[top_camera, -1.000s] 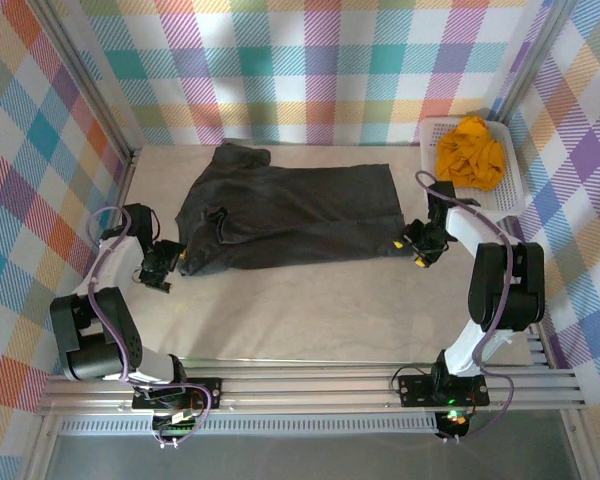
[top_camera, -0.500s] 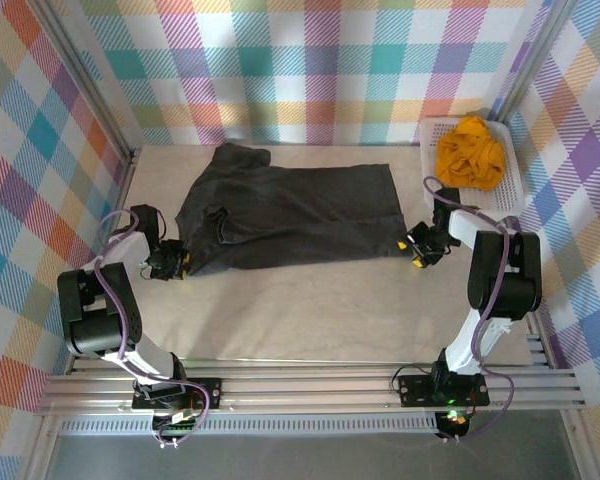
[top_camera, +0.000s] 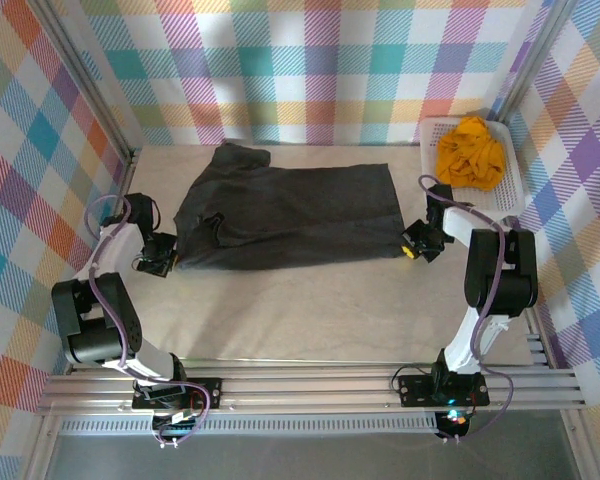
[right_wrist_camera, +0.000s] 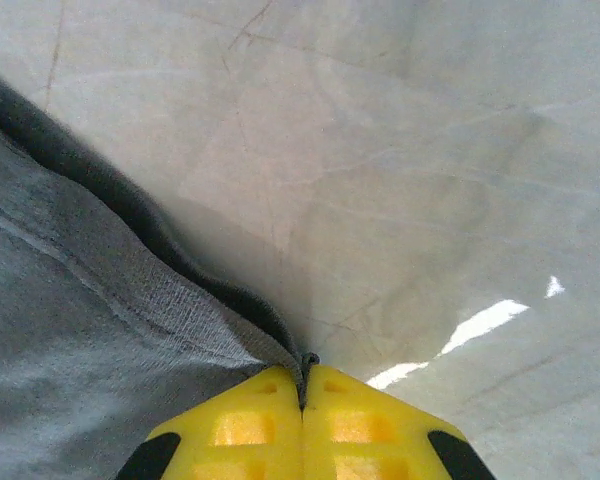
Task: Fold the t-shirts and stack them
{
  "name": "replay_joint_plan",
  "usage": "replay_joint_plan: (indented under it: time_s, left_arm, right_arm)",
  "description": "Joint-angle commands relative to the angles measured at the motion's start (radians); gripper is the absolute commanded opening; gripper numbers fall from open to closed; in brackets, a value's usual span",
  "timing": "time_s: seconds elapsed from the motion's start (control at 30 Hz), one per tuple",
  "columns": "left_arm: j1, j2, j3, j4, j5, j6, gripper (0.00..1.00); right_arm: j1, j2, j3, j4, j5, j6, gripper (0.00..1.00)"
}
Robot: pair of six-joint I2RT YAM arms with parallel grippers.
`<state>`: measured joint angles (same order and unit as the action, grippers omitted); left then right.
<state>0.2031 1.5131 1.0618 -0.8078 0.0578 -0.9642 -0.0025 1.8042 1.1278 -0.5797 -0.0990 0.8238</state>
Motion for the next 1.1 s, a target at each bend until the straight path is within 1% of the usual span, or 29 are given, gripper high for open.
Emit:
replay_joint_plan:
  time_s: [0.0, 0.13, 0.27, 0.43, 0.5, 0.53, 0.57, 0.6, 0.63, 0.67, 0.7, 0.73, 0.77, 0.8, 0.83, 0.9, 0.93, 1.0, 1.07]
  left_arm:
    - [-0.007, -0.043, 0.005, -0.147, -0.108, 0.079, 0.0]
    - [-0.006, -0.069, -0.052, -0.172, -0.129, 0.132, 0.0]
    - [-0.006, -0.12, -0.117, -0.171, -0.152, 0.184, 0.0]
    - [-0.007, -0.19, -0.183, -0.223, -0.187, 0.209, 0.0]
    - [-0.007, -0.223, -0.229, -0.209, -0.176, 0.209, 0.0]
    - [-0.008, -0.238, -0.259, -0.182, -0.154, 0.209, 0.03]
    - [-0.007, -0.243, -0.283, -0.158, -0.126, 0.205, 0.15]
    - [-0.007, -0.243, -0.297, -0.143, -0.11, 0.195, 0.25]
    - [-0.009, -0.241, -0.302, -0.139, -0.102, 0.182, 0.38]
    - [-0.013, -0.241, -0.293, -0.147, -0.112, 0.169, 0.46]
    - [-0.021, -0.245, -0.271, -0.167, -0.136, 0.16, 0.49]
    - [-0.053, -0.262, -0.227, -0.195, -0.183, 0.152, 0.54]
    - [-0.095, -0.277, -0.173, -0.22, -0.24, 0.139, 0.61]
    - [-0.139, -0.289, -0.132, -0.232, -0.273, 0.126, 0.66]
    - [-0.174, -0.295, -0.089, -0.229, -0.274, 0.108, 0.67]
    - [-0.237, -0.293, -0.063, -0.199, -0.201, 0.051, 0.7]
    - [-0.267, -0.284, -0.071, -0.173, -0.14, 0.008, 0.7]
    - [-0.33, -0.251, -0.099, -0.135, -0.057, -0.069, 0.71]
    - [-0.4, -0.213, -0.124, -0.111, -0.025, -0.131, 0.72]
  right_arm:
    - [0.005, -0.079, 0.013, -0.084, 0.097, -0.014, 0.0]
    - [0.011, -0.158, -0.073, -0.131, 0.113, -0.014, 0.0]
    - [0.019, -0.282, -0.185, -0.18, 0.134, -0.003, 0.0]
    - [0.024, -0.448, -0.324, -0.278, 0.135, 0.023, 0.0]
    - [0.025, -0.516, -0.387, -0.268, 0.115, 0.032, 0.0]
    - [0.025, -0.537, -0.411, -0.259, 0.103, 0.036, 0.0]
    - [0.025, -0.544, -0.423, -0.256, 0.099, 0.036, 0.03]
    - [0.025, -0.542, -0.425, -0.255, 0.096, 0.035, 0.15]
    - [0.026, -0.535, -0.418, -0.26, 0.098, 0.029, 0.29]
    - [0.027, -0.527, -0.401, -0.276, 0.109, 0.023, 0.41]
    - [0.028, -0.523, -0.382, -0.291, 0.129, 0.017, 0.49]
    - [0.033, -0.524, -0.36, -0.306, 0.156, 0.01, 0.54]
    - [0.041, -0.534, -0.337, -0.315, 0.179, 0.001, 0.56]
    - [0.05, -0.545, -0.317, -0.312, 0.19, -0.009, 0.57]
    - [0.069, -0.558, -0.289, -0.304, 0.2, -0.023, 0.58]
    - [0.134, -0.582, -0.238, -0.269, 0.212, -0.058, 0.61]
    - [0.169, -0.584, -0.219, -0.222, 0.19, -0.086, 0.68]
    - [0.229, -0.557, -0.186, -0.16, 0.109, -0.129, 0.7]
    - [0.269, -0.503, -0.153, -0.091, -0.012, -0.164, 0.71]
